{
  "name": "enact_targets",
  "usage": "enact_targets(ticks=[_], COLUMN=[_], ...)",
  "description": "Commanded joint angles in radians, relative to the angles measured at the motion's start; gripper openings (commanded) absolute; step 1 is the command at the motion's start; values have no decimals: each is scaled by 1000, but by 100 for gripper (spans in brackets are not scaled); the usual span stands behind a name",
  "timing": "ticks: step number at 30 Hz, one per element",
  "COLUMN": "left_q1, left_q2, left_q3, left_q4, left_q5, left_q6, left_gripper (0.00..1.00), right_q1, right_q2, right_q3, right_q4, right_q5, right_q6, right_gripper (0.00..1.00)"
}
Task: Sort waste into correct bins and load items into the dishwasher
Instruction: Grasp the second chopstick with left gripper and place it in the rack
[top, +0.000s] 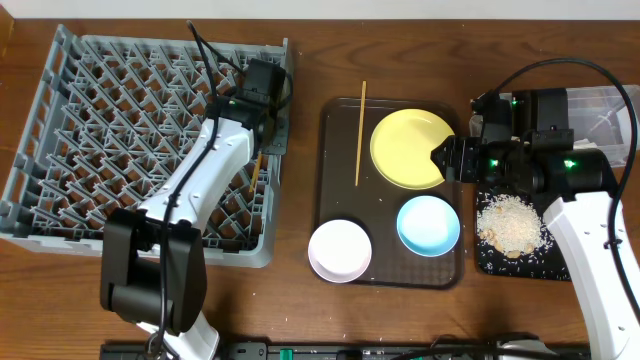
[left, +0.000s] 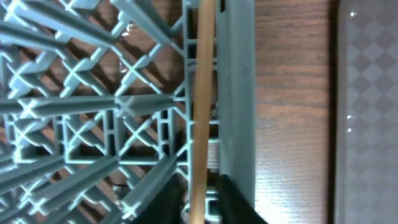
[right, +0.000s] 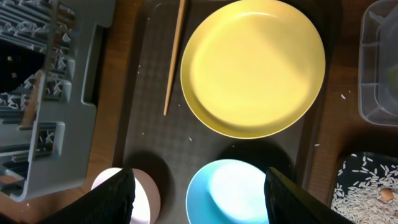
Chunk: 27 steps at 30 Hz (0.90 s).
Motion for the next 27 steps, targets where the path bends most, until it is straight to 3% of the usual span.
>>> enact_targets(ticks=[1, 2, 6, 12, 27], left_q1=[5, 4, -4, -53, -230], left_q2=[-31, -45, -99, -100, 243], left_q3=[29, 35, 49, 48, 44], left_q4=[-3, -2, 19, 124, 434], left_q5=[15, 16, 45, 315, 303], left_q6=[18, 18, 13, -37, -44], left_gripper=[40, 44, 46, 45, 45], right_q1=[10, 10, 10, 10, 10], right_q2=[7, 7, 7, 7, 21], right_q3=[15, 15, 15, 15, 8], right_q4=[-1, 0, 1, 1, 2], right_q5=[-11, -11, -11, -10, -10], right_q6=[11, 11, 10, 10, 11], right_gripper=[64, 64, 65, 66, 66])
